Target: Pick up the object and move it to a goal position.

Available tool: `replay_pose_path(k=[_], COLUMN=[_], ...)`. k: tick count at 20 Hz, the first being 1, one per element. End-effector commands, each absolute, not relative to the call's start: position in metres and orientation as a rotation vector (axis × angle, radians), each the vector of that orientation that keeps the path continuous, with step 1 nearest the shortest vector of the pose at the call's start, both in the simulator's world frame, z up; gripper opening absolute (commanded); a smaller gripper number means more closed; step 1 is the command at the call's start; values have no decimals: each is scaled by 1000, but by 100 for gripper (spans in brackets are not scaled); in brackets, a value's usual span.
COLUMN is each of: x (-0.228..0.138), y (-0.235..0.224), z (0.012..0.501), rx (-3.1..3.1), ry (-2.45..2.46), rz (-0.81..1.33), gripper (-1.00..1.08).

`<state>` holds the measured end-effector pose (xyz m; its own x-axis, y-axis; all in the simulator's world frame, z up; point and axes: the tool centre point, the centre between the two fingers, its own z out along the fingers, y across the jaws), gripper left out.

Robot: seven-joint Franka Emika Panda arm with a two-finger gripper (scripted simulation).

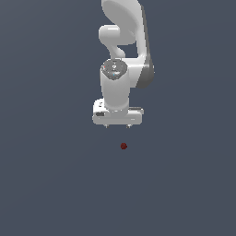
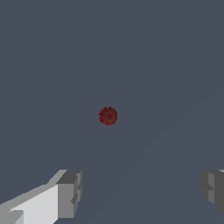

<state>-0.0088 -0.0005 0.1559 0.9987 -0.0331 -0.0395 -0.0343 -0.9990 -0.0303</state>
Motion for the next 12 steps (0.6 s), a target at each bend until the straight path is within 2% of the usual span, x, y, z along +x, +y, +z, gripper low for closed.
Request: replay_pose_path(k=[1,12], x=[-9,-5], y=[-1,9], z=[156,162], rx=[-3110,-3109], ry=[52,-42], rz=[61,68], gripper=[100,100])
